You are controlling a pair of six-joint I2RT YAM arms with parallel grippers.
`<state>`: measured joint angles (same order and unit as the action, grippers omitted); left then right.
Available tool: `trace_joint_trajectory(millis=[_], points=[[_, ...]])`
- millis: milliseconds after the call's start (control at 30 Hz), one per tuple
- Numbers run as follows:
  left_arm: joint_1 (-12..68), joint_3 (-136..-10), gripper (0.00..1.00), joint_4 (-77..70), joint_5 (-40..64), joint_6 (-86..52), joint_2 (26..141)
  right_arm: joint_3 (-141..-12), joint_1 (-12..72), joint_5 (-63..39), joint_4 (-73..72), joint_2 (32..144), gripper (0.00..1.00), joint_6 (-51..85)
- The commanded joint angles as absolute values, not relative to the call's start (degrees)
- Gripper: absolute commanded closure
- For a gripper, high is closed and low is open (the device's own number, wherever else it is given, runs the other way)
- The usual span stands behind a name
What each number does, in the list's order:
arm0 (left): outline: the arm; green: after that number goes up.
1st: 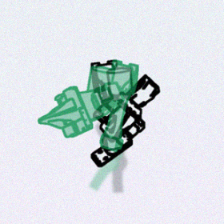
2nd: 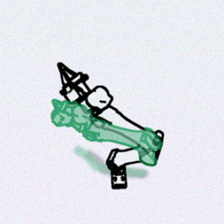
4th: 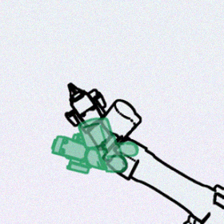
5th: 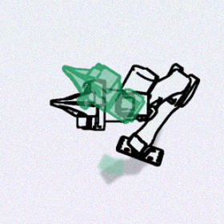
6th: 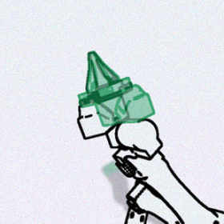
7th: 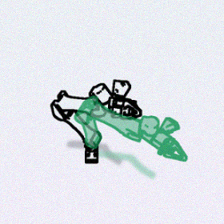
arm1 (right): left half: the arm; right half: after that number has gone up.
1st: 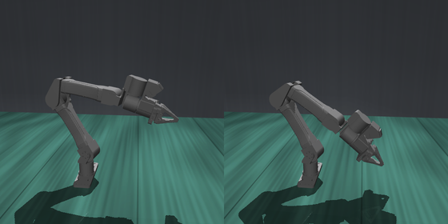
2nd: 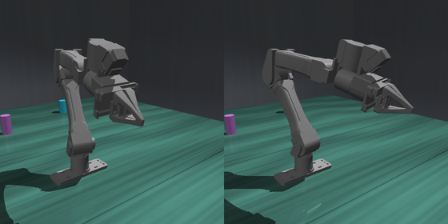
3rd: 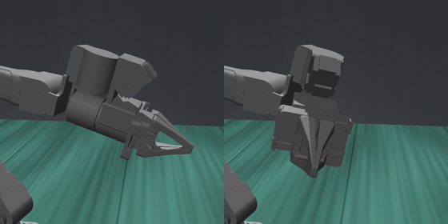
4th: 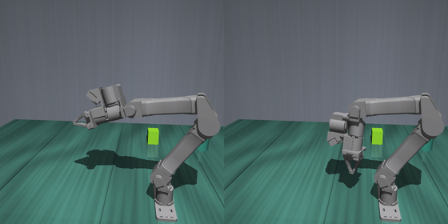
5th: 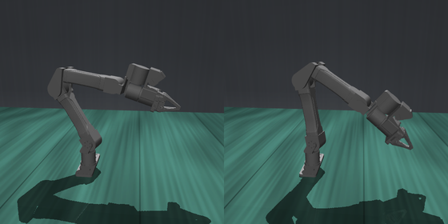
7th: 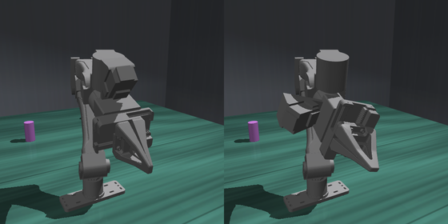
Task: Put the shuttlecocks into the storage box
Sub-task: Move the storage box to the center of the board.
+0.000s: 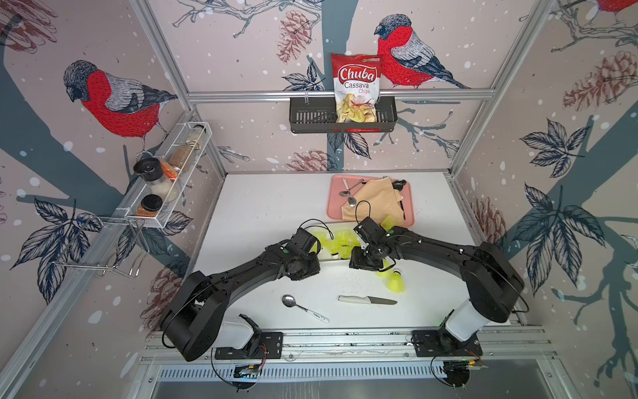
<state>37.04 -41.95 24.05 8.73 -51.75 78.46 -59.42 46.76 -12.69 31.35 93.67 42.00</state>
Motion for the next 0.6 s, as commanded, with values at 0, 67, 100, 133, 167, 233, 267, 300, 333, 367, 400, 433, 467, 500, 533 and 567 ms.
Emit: trace_joint_trajectory(millis=[0, 67, 100, 133, 167, 233, 267, 300, 333, 367, 400, 433, 467, 500, 533, 567], points=[[36.82, -42.46, 0.63, 23.66, 8.17, -50.19, 77.95, -59.95, 46.76, -12.95, 31.94, 92.71, 0.49, 41.4], [36.83, -42.37, 0.62, 24.23, 8.35, -50.4, 76.99, -59.45, 46.8, -13.05, 33.33, 91.28, 0.48, 41.33], [36.83, -42.21, 0.61, 24.54, 8.5, -50.44, 76.5, -59.03, 46.76, -13.16, 33.84, 90.49, 0.47, 41.31], [36.91, -41.95, 0.61, 24.81, 8.82, -50.58, 75.98, -58.45, 46.76, -13.49, 34.32, 89.45, 0.45, 41.31], [36.91, -41.63, 0.59, 25.26, 9.08, -50.79, 75.49, -57.88, 46.67, -13.74, 34.86, 88.33, 0.44, 41.39], [36.89, -41.31, 0.57, 25.92, 9.73, -50.97, 74.43, -57.07, 46.6, -13.97, 36.13, 86.51, 0.41, 41.4], [36.91, -41.06, 0.55, 26.52, 9.84, -51.21, 73.76, -56.8, 46.45, -14.06, 36.92, 85.54, 0.41, 41.37], [36.96, -40.97, 0.53, 26.99, 9.88, -51.52, 73.06, -56.73, 46.32, -14.13, 37.66, 84.7, 0.4, 41.34], [37.0, -40.74, 0.52, 27.53, 10.01, -51.73, 72.17, -56.77, 46.08, -14.15, 38.53, 83.71, 0.4, 41.31], [37.09, -40.67, 0.5, 28.21, 10.01, -51.93, 71.07, -56.85, 45.71, -14.23, 39.44, 82.64, 0.39, 41.38], [37.2, -40.69, 0.5, 28.89, 10.11, -52.07, 70.29, -57.1, 45.29, -14.41, 40.2, 81.85, 0.39, 41.4], [37.39, -40.77, 0.49, 29.87, 10.11, -52.17, 69.26, -57.49, 44.75, -14.61, 41.04, 80.81, 0.39, 41.48], [37.54, -41.01, 0.48, 31.0, 10.03, -52.29, 68.12, -57.93, 44.11, -14.74, 41.83, 79.79, 0.39, 41.57], [37.78, -41.45, 0.48, 31.88, 9.93, -52.4, 67.16, -58.49, 43.4, -14.84, 42.44, 79.04, 0.39, 41.58], [37.95, -42.17, 0.47, 32.64, 10.29, -52.22, 66.1, -59.5, 42.45, -14.78, 43.47, 78.36, 0.39, 41.42], [38.03, -43.42, 0.47, 33.38, 10.46, -52.19, 65.21, -60.71, 41.43, -14.39, 44.64, 77.99, 0.39, 41.11]])
